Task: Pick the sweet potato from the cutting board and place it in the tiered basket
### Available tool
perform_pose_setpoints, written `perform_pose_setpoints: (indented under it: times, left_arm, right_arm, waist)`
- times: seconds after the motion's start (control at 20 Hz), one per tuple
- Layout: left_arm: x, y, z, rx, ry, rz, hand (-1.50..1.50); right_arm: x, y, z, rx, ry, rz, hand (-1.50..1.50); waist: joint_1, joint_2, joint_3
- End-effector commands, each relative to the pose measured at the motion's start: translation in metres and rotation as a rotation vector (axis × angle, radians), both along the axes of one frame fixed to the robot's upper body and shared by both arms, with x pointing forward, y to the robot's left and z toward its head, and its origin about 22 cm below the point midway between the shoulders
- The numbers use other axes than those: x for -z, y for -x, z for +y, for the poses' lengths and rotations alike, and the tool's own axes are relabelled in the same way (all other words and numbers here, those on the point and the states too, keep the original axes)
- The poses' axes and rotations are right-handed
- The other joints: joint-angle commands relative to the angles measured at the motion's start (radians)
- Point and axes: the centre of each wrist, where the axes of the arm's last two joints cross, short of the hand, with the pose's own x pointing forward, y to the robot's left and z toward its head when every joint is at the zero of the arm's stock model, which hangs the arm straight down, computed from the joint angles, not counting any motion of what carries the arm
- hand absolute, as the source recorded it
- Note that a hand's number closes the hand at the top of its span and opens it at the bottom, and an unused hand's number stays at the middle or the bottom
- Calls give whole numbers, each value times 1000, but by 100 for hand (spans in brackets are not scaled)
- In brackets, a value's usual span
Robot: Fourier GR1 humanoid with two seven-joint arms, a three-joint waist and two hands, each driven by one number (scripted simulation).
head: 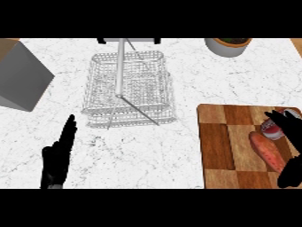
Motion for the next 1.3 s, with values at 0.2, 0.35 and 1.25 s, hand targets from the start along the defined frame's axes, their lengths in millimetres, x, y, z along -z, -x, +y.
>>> perform_pose_setpoints:
  times: [0.2, 0.35, 1.25]
  left_arm:
    - [-6, 0, 4, 11, -4, 51, 0]
    - [7, 1, -1, -1, -6, 50, 0]
    - [-4, -15, 11, -5, -3, 33, 0]
  right_arm:
    - [17, 0, -8, 32, -20, 90, -150]
    - [26, 10, -11, 39, -10, 116, -150]
    - [83, 0, -10, -135, 8, 8, 150]
  waist:
    - [0, 7, 1]
    - [-4, 7, 1]
    - [6, 10, 2]
